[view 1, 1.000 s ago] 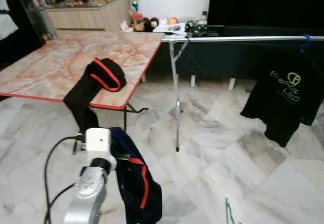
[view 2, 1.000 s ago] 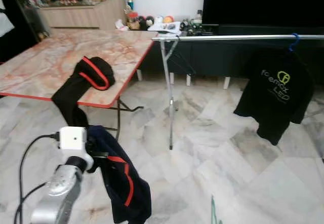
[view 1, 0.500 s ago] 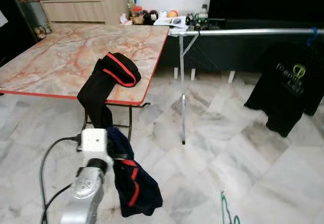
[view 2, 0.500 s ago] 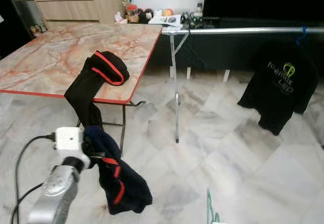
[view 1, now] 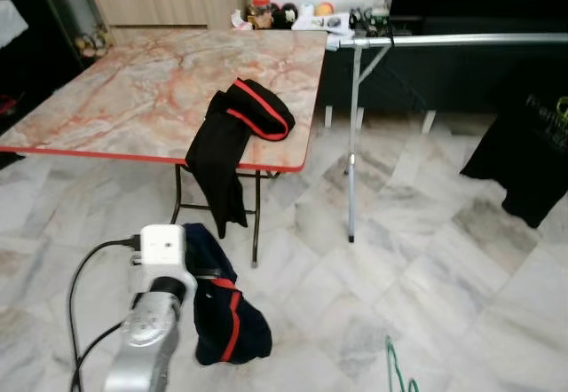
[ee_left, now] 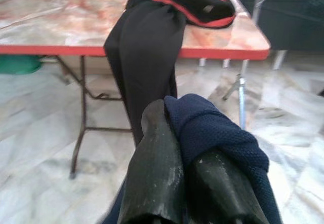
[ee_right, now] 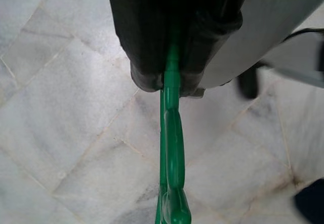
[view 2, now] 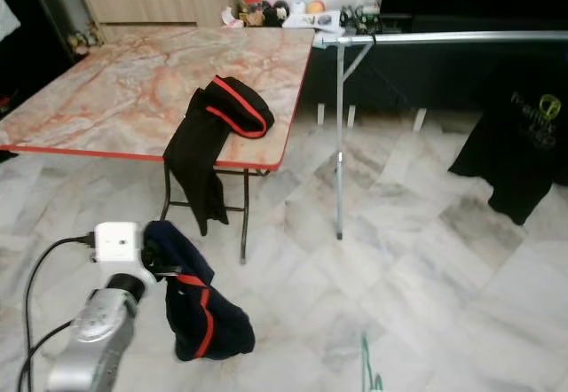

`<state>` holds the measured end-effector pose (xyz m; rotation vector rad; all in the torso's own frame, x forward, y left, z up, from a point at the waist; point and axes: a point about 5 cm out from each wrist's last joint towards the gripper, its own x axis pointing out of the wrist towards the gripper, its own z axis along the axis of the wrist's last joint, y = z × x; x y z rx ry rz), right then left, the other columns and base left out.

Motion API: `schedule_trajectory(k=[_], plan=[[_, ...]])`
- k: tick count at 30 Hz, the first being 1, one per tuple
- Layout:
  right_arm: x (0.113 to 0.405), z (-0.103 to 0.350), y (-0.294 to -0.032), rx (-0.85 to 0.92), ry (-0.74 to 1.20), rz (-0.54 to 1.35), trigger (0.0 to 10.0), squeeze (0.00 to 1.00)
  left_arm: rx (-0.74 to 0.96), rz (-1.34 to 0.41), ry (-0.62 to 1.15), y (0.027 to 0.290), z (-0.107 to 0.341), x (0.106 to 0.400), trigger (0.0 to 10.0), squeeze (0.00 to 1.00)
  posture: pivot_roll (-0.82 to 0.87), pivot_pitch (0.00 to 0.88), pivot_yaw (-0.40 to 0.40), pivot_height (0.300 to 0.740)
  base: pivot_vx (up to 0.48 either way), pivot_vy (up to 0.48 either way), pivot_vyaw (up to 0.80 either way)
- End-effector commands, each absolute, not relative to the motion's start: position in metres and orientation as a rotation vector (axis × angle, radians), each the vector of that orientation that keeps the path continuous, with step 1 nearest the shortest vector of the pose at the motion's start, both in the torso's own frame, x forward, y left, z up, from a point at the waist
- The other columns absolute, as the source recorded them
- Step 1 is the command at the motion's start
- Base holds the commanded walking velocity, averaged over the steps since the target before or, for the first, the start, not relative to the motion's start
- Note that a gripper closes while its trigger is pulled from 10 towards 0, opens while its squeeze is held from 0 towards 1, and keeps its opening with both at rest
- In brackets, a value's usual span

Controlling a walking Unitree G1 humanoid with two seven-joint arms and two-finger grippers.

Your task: Hang hanger

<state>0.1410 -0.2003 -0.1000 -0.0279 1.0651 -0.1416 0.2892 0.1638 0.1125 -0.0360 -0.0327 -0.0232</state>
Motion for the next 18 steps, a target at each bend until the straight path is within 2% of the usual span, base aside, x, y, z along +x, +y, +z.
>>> schedule_trajectory(k=[1, 8, 18], plan=[[0.144, -0.099, -0.196, -0.016, 1.054, -0.138, 10.0, 0.0, -0.017, -0.006, -0.075, 0.171, 0.123, 0.291, 10.0, 0.0, 0.0, 0.088, 0.049, 0.74, 0.0, 0.386, 0.0], [0.146, -0.099, -0.195, -0.019, 1.053, -0.139, 10.0, 0.0, -0.017, -0.004, -0.074, 0.172, 0.123, 0.29, 10.0, 0.0, 0.0, 0.092, 0.046, 0.74, 0.0, 0.382, 0.0], [0.151, -0.099, -0.18, -0.025, 1.047, -0.116, 10.0, 0.0, -0.014, 0.0, -0.079, 0.173, 0.122, 0.288, 10.0, 0.0, 0.0, 0.084, 0.039, 0.74, 0.0, 0.37, 0.0]])
